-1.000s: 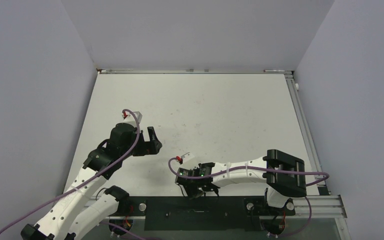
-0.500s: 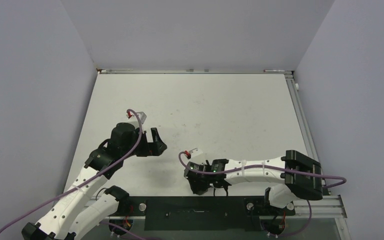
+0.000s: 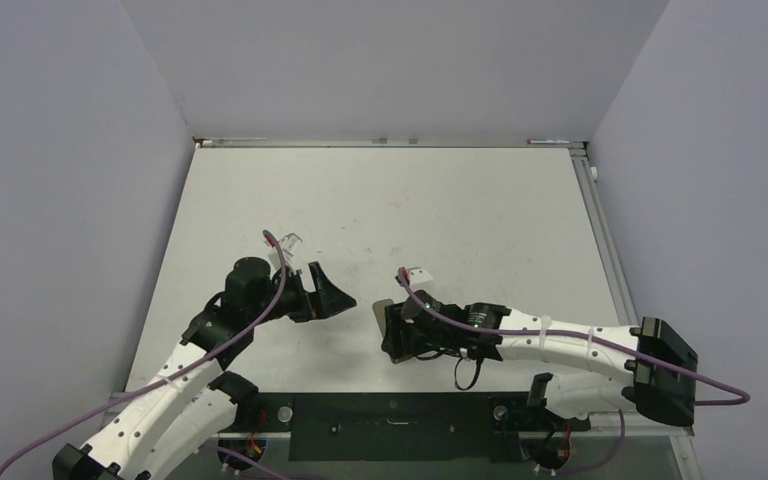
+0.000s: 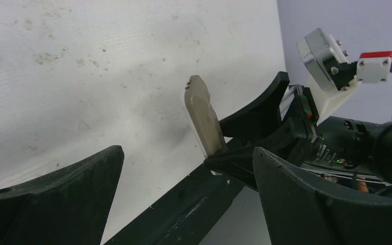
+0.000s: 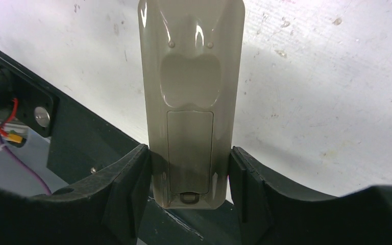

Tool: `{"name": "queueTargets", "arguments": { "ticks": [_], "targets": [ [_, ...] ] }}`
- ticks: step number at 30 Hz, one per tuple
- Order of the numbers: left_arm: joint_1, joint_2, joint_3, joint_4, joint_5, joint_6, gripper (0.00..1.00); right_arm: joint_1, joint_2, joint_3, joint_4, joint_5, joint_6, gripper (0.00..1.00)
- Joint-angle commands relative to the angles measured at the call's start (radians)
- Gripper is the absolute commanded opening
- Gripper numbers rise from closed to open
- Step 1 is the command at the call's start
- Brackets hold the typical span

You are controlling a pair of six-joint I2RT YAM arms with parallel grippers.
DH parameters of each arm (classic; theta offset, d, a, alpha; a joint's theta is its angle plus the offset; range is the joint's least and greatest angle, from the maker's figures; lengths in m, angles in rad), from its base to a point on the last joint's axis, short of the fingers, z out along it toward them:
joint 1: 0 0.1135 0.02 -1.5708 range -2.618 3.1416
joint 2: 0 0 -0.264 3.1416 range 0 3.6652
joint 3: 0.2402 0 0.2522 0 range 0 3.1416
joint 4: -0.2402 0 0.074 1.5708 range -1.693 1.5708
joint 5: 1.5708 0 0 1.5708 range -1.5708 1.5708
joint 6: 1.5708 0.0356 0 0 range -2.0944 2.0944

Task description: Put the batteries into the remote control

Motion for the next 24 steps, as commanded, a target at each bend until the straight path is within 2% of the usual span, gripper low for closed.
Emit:
{"name": "queueTargets", "arguments": {
  "ticks": [1,7,16,24],
  "targets": [
    [0.010,-0.015,-0.042,0.231,0.125,-0.129,0.96,-0.039,-0.084,-0.030,0.096,-0.045,-0.022,0.18],
    [0.016,-0.004,-0.133,0.470,0.207,-0.267,0.96,-0.115,-0.185,-0.086,0.190,-0.165,-0.027,0.19],
    [0.018,0.071,-0.240,0.809,0.290,-0.465,0.96,-0.219,-0.220,-0.116,0.375,-0.391,-0.007,0.19],
    [0.018,0.088,-0.251,0.919,0.312,-0.532,0.96,-0.269,-0.236,-0.169,0.598,-0.547,0.081,0.19]
  ]
}}
